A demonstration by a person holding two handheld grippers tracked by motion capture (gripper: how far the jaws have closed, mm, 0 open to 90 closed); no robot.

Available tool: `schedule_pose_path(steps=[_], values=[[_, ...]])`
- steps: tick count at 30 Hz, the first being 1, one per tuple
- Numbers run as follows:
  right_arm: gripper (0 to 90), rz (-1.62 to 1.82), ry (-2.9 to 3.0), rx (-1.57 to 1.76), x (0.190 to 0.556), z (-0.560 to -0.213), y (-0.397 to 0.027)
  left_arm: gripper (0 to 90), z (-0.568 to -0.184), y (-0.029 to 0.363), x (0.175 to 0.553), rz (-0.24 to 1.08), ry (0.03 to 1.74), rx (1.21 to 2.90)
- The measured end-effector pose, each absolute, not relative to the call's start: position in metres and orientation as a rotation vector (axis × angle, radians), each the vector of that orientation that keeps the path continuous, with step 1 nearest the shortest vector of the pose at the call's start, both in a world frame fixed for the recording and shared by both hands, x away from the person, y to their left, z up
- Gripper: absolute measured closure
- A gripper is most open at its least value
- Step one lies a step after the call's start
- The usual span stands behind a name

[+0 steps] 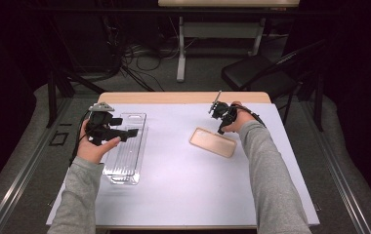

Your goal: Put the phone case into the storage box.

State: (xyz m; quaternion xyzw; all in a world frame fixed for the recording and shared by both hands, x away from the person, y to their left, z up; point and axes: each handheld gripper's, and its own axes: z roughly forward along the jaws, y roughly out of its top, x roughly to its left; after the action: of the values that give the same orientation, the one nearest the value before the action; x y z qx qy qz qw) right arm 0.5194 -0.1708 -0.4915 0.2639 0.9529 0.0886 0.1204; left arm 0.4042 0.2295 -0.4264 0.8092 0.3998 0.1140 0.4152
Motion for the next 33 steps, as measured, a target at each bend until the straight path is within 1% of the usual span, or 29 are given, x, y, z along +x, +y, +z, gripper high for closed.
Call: schedule_pose_path(steps=[4,11,22,25,33], values=[[61.1,0.25,2.8,0.759,0.521,-0.494,-0.17,17.2,-0.426,0.23,0.404,0.289,1.005,2.028],[67.0,0.214,2.827,0.724,0.524,-0.499,-0.168,17.2,-0.427,0.231,0.404,0.288,1.007,2.031],[72.0,0.149,2.866,0.699,0.525,-0.512,-0.163,17.2,-0.428,0.231,0.404,0.289,1.009,2.031],[75.5,0.138,2.873,0.692,0.525,-0.515,-0.161,17.2,-0.428,0.231,0.404,0.291,1.012,2.035],[78.3,0.123,2.885,0.661,0.526,-0.519,-0.159,17.2,-0.428,0.232,0.405,0.289,1.018,2.034]])
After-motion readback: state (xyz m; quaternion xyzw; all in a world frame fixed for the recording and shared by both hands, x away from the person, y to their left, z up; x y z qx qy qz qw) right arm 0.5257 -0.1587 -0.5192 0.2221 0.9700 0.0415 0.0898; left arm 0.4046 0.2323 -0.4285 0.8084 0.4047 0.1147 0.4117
